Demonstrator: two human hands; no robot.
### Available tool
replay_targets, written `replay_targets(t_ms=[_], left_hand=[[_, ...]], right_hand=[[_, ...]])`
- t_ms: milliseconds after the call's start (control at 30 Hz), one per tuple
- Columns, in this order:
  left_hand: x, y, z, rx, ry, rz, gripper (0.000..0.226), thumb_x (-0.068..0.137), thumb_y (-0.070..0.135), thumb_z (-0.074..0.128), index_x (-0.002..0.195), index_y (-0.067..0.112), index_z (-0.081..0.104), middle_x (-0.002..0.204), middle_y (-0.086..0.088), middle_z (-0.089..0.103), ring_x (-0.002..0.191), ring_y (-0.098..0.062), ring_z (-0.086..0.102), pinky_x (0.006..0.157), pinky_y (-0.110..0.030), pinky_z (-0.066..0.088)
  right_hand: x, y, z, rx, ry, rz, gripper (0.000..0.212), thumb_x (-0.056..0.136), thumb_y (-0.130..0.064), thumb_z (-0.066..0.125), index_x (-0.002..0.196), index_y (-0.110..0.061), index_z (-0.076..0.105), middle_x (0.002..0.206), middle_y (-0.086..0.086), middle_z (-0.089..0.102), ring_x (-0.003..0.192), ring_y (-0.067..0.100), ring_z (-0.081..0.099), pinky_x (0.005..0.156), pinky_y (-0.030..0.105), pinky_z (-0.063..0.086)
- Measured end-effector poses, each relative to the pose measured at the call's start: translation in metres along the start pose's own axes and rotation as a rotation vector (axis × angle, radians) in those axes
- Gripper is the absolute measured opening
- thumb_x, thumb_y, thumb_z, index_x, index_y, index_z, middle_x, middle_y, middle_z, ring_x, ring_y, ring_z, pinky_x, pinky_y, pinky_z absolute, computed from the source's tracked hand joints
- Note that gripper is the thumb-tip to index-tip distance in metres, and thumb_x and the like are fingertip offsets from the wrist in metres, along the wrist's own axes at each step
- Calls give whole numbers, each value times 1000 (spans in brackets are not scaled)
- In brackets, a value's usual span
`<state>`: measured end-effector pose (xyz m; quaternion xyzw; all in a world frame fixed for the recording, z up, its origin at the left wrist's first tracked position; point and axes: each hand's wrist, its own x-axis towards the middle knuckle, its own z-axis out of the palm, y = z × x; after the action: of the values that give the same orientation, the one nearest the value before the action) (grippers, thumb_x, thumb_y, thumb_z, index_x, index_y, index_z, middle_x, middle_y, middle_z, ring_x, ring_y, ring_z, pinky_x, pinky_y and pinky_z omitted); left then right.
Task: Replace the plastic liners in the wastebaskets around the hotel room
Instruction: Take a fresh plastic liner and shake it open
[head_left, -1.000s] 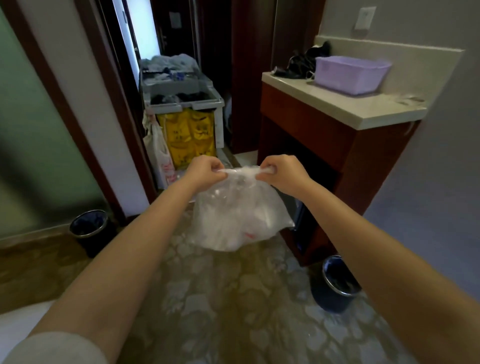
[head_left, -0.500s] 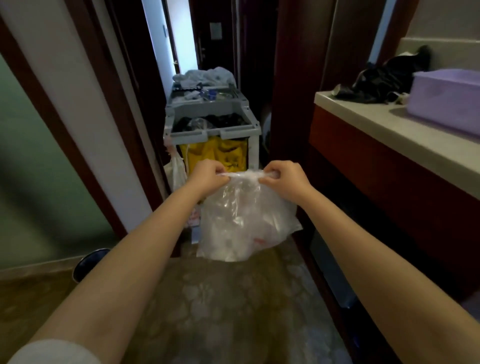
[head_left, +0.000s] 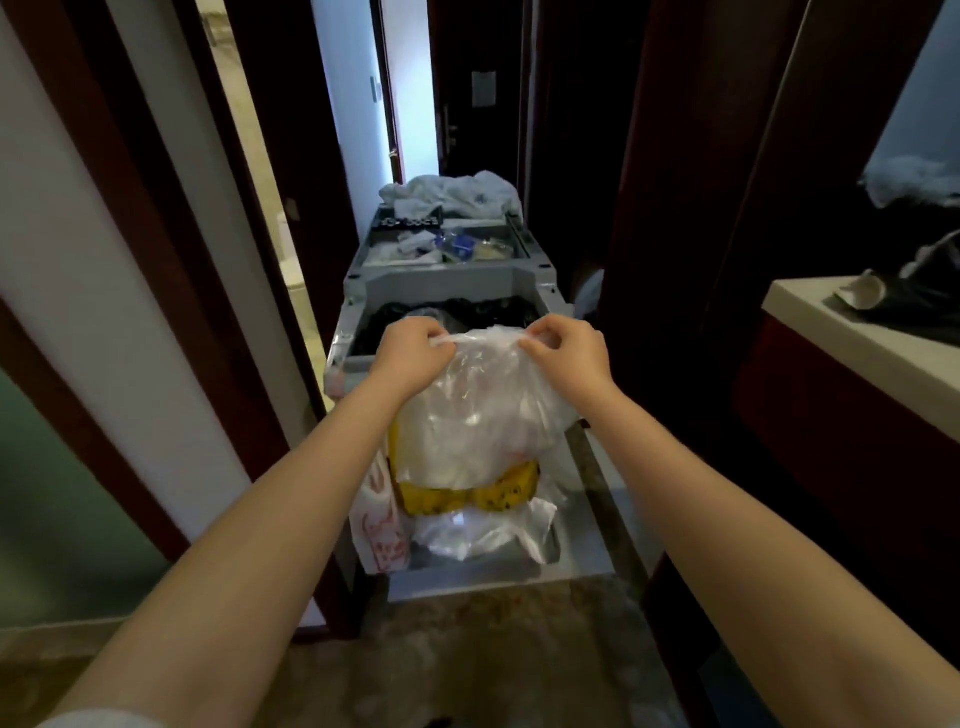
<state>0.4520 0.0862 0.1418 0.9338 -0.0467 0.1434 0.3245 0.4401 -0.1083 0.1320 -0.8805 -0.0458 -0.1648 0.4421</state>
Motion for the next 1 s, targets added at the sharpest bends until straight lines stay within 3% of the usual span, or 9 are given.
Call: replay_targets(t_ms=[133,233,333,533,667,767,900,933,1000], left_hand=[[103,-26,13,-70,12,-16,12,87,17,56,81,12,65,81,-5,65,78,-20,59,59,-27,40],[174,-41,20,-102,-4,-34,14,88,17,56,85,11,69,83,-5,66,80,-21,60,65,-27,44],[235,-51,29,-130,14,-52,14,88,18,56,81,14,67,79,-3,63,78,-19,57,64,-26,38],[327,-76,65,-116,27,-67,21,87,13,54,87,-5,66,82,-21,65,73,-22,52,72,-40,46],[369,-106,105,-111,2,-111,22,90,19,58,84,2,70,74,-9,61,73,-16,52,72,-31,44],[389,-127,147,-74,-70,-195,20,91,22,59,83,8,72,77,-1,62,77,-16,57,72,-28,43],[401,-156,201,60,-309,-289,26,93,20,53,68,15,62,69,0,58,77,-22,57,63,-26,36],[403,-160,212,104,-389,-327,24,95,21,49,77,14,64,79,-4,62,85,-25,59,68,-28,40],[403,-170,235,176,-462,-425,29,99,23,42,113,9,63,115,-11,63,111,-30,56,90,-31,42]], right_hand=[[96,8,37,40,82,42,18,91,-25,66,103,-13,69,92,-4,63,88,7,55,74,22,42],[163,12,58,31,86,39,20,92,-24,65,107,-12,69,96,-1,65,91,10,57,78,24,46],[224,16,73,46,106,23,19,92,-21,64,108,-12,68,97,0,66,90,10,58,76,20,43],[326,58,112,82,93,9,22,95,-16,59,115,-13,68,109,3,67,98,13,60,84,24,47],[378,105,141,14,4,39,31,97,-17,54,127,-20,61,106,1,63,94,14,58,79,26,44],[412,145,159,-99,-124,36,33,96,-16,53,128,-21,60,113,4,65,94,15,59,79,25,44],[441,201,187,-303,-501,-7,41,100,-32,48,140,-25,48,136,6,56,119,25,55,92,34,46],[443,215,196,-328,-610,-16,45,101,-38,45,145,-27,43,143,6,50,126,27,50,97,36,45],[441,240,214,-357,-800,-22,51,101,-48,37,150,-32,34,153,6,39,136,27,40,108,37,37]])
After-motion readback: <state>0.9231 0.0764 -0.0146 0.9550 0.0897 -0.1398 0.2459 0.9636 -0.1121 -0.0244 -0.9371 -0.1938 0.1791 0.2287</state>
